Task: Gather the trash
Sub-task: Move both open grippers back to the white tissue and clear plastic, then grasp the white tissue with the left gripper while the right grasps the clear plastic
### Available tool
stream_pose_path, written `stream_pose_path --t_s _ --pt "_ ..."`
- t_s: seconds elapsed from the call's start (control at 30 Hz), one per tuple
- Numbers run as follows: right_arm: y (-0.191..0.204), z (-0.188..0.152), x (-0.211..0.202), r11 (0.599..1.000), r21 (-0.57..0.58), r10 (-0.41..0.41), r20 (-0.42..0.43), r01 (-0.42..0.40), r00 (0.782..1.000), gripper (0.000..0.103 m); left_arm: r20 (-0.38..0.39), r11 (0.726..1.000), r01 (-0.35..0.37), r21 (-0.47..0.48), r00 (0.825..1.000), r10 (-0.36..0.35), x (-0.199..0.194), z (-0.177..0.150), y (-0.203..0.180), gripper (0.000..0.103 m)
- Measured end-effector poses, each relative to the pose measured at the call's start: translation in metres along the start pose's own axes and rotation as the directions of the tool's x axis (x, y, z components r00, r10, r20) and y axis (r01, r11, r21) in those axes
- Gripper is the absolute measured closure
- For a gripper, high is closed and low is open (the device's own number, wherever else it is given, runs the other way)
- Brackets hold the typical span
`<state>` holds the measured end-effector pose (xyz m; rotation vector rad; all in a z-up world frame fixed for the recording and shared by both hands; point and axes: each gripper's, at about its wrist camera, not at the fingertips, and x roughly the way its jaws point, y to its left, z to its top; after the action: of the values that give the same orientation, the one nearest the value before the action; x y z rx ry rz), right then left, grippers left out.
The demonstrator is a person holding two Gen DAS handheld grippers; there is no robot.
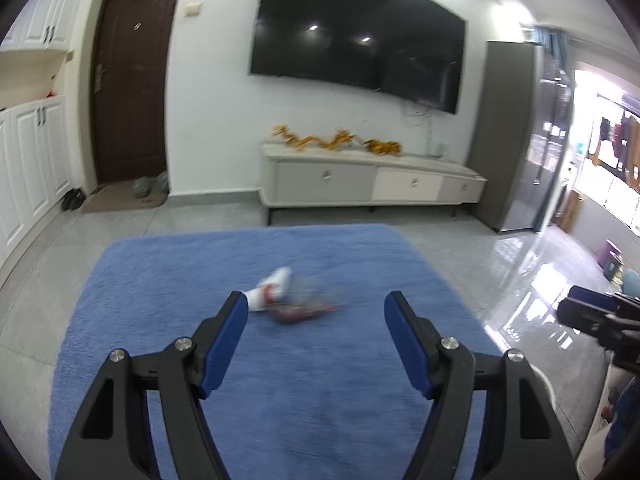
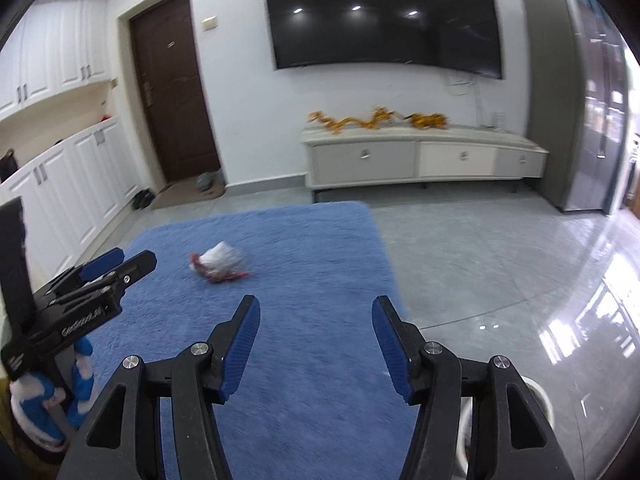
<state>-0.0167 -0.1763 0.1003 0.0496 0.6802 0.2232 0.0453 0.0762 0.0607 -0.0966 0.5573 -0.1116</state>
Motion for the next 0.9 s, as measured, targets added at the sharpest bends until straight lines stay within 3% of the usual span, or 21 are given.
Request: stream_pose_path --t_s 0.17,0.4,0.63,0.83,0.9 --pt "0.012 0.016 0.064 0.992 0.025 0.126 -0.072 -0.125 0.989 0.047 -0.054 0.999 -0.044 -0.002 0.998 0.044 0.040 -0.001 0.052 0.035" --pt "0.031 0.028 0.139 0.968 0.061 0.251 -0.160 -0.244 0.955 0.049 -0.131 0.999 -0.049 0.009 0.990 0.050 0.092 -0.006 0.082 0.043" --pt "0.045 0.018 0.198 0.938 0.129 0.344 -0.234 -0.322 0.909 0.049 -0.175 0.996 0.088 -0.027 0.980 -0.092 0.129 0.002 0.076 0.043" --pt "0.033 0.014 0.219 0.907 0.212 0.409 -0.232 -0.365 0.882 0.054 -0.263 0.976 0.180 -0.126 0.942 -0.208 0.173 0.017 0.079 0.043" --pt "0.029 0.015 0.224 0.892 0.242 0.433 -0.219 -0.381 0.875 0.056 -0.287 0.974 0.186 -0.132 0.933 -0.217 0.183 0.020 0.078 0.043"
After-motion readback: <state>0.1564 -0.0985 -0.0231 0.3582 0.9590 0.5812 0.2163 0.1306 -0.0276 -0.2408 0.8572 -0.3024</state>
